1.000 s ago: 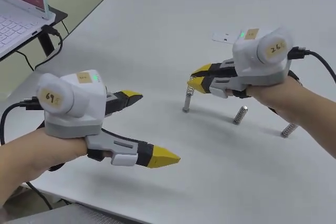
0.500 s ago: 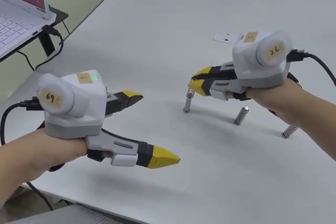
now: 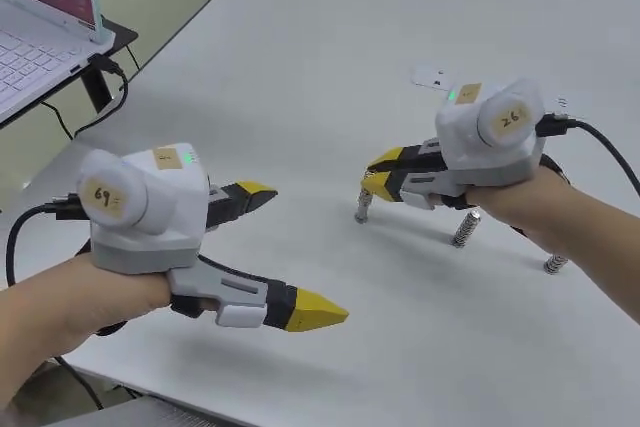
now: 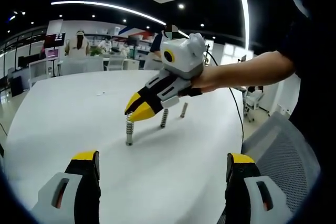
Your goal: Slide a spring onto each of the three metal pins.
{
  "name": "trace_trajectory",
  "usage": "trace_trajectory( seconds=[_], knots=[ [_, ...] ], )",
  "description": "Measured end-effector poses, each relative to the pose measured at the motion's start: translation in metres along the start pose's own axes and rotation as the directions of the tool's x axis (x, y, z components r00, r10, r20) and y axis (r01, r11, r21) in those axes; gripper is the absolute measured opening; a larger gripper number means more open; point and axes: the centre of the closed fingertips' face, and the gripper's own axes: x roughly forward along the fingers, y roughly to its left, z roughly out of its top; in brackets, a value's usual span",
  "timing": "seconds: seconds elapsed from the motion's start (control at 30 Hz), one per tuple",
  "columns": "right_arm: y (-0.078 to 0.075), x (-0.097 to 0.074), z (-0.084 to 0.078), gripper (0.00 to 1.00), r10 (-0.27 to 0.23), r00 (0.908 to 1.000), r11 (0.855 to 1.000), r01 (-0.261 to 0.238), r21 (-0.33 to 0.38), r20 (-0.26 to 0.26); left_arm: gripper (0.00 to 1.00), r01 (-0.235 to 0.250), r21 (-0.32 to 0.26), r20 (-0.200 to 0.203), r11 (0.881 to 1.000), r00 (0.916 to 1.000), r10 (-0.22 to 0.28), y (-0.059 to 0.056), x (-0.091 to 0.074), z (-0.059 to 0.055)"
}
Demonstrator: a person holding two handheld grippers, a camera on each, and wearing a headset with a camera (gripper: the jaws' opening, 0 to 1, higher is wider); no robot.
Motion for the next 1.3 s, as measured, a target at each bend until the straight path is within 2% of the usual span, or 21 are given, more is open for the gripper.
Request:
trace_trajectory(
  seconds=[0.23, 0.43, 0.6, 0.77, 0.97, 1.13, 1.3],
  knots=[
    [0.0, 0.006, -0.007, 0.08, 0.006, 0.9997, 1.0, -0.006, 0.026, -0.024, 0.98, -0.005, -0.005, -0.001, 1.0, 1.0, 0.005, 0.001, -0.001, -0.003],
    [0.002, 0.011, -0.014, 0.08, 0.009, 0.9989, 1.0, -0.009, 0.019, -0.045, 0.98, -0.004, -0.009, -0.002, 1.0, 1.0, 0.004, 0.001, -0.001, -0.004],
    [0.006, 0.015, -0.024, 0.08, 0.012, 0.9966, 1.0, -0.014, -0.018, -0.081, 0.98, 0.0, -0.006, 0.002, 1.0, 1.0, 0.0, 0.0, 0.002, -0.002],
    [0.005, 0.016, -0.021, 0.08, -0.001, 0.9978, 1.0, 0.001, -0.01, -0.066, 0.98, 0.005, -0.007, 0.004, 1.0, 1.0, -0.005, -0.001, 0.005, -0.001],
    [0.004, 0.017, -0.019, 0.09, -0.006, 0.9972, 1.0, 0.005, -0.013, -0.075, 0.98, 0.01, -0.005, 0.0, 1.0, 0.9999, -0.01, -0.003, 0.007, 0.0],
    [0.002, 0.015, -0.013, 0.15, -0.026, 0.9984, 1.0, 0.027, 0.014, -0.051, 0.98, 0.008, 0.001, 0.005, 1.0, 1.0, -0.008, -0.004, 0.006, 0.003],
    [0.002, 0.004, -0.006, 0.2, -0.046, 0.9986, 0.999, 0.047, 0.027, -0.025, 0.98, 0.002, 0.007, 0.017, 1.0, 0.9999, -0.002, -0.004, 0.006, 0.008]
  ],
)
